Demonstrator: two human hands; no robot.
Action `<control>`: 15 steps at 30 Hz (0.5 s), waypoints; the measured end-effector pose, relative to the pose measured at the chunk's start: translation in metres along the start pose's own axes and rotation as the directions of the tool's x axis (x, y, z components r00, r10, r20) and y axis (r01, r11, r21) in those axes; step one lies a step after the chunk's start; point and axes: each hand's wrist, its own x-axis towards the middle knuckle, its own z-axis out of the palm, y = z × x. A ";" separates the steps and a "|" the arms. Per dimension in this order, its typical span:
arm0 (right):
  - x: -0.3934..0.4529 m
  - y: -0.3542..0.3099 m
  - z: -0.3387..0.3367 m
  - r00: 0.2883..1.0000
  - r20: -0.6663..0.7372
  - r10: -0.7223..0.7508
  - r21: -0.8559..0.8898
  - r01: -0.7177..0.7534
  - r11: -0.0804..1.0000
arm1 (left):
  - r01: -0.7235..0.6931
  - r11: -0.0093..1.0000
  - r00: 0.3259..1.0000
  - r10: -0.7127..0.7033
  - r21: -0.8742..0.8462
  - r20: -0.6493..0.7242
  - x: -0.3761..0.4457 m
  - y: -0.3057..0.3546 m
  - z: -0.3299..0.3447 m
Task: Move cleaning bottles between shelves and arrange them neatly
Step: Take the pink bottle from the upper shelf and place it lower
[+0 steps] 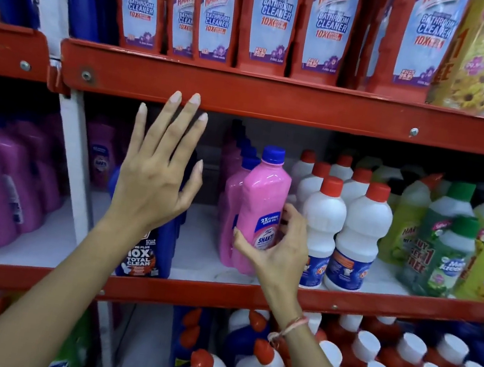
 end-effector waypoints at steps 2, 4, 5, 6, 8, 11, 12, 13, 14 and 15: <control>-0.005 0.006 0.001 1.000 0.010 0.028 -0.003 -0.028 1.000 | 0.018 1.000 1.000 -0.018 -0.014 0.000 0.000 0.002 -0.001; -0.010 0.011 0.001 0.999 0.025 0.043 -0.014 -0.042 0.999 | 0.041 0.999 0.999 -0.041 -0.030 0.007 0.001 0.005 -0.002; -0.013 0.013 0.001 0.998 0.035 0.051 -0.021 -0.050 0.999 | 0.052 0.998 0.999 -0.052 -0.039 0.013 0.001 0.006 -0.002; -0.016 0.014 0.002 0.997 0.043 0.060 -0.026 -0.059 0.998 | 0.064 0.997 0.998 -0.063 -0.046 0.021 0.001 0.009 -0.002; -0.021 0.016 0.002 0.994 0.057 0.088 -0.020 -0.087 0.996 | 0.086 0.995 0.996 -0.084 -0.056 0.042 -0.001 0.015 -0.002; -0.023 0.017 0.001 0.991 0.069 0.112 -0.006 -0.112 0.994 | 0.108 0.993 0.991 -0.103 -0.050 0.081 -0.006 0.021 -0.003; -0.023 0.017 0.001 0.991 0.072 0.113 -0.009 -0.113 0.994 | 0.111 0.993 0.990 -0.106 -0.048 0.094 -0.008 0.022 -0.003; -0.022 0.018 0.001 0.990 0.076 0.115 -0.010 -0.114 0.993 | 0.114 0.992 0.989 -0.108 -0.046 0.105 -0.010 0.023 -0.004; -0.022 0.018 0.001 0.990 0.083 0.116 -0.005 -0.116 0.993 | 0.117 0.992 0.987 -0.111 -0.047 0.115 -0.013 0.025 -0.004; -0.021 0.019 0.001 0.989 0.093 0.115 0.005 -0.116 0.993 | 0.123 0.991 0.986 -0.116 -0.054 0.123 -0.015 0.028 -0.005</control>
